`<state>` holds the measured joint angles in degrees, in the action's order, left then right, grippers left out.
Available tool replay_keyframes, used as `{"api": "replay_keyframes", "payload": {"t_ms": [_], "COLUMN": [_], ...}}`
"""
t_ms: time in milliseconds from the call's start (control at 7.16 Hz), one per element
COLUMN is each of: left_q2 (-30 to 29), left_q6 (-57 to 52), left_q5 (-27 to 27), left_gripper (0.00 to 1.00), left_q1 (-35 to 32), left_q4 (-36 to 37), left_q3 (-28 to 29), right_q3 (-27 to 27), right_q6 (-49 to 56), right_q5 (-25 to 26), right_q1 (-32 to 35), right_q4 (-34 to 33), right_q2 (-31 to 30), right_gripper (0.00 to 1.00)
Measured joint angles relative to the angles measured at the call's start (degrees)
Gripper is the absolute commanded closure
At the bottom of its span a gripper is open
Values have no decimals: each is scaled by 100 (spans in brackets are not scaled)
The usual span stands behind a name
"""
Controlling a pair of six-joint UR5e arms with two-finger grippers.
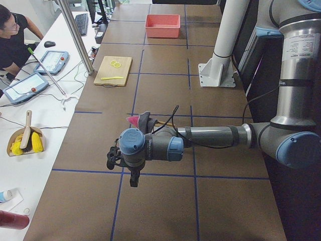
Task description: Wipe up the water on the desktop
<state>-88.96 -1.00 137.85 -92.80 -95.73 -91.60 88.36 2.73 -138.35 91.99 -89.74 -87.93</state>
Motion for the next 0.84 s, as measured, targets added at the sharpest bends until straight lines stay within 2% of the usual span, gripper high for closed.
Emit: {"api": "replay_keyframes", "payload": {"t_ms": [140, 419, 698, 838], "left_q2": [-4, -16, -35, -55], "left_q6": [33, 224, 1503, 2175], "left_q5": [123, 899, 1151, 1145], "left_gripper": [0, 0, 0, 0], "left_q1": [66, 293, 909, 1231], "left_q4": [-3, -12, -303, -696], "left_q3": [-211, -592, -1098, -1138], "right_q3": [43, 71, 78, 95], "right_q6": [0, -3, 0, 3], "right_q5": [6, -6, -10, -8], "right_q1": [-3, -9, -13, -18], "right_q4": [2, 2, 2, 4], "right_q2": [4, 7, 11, 18], "right_gripper": [0, 0, 0, 0]}}
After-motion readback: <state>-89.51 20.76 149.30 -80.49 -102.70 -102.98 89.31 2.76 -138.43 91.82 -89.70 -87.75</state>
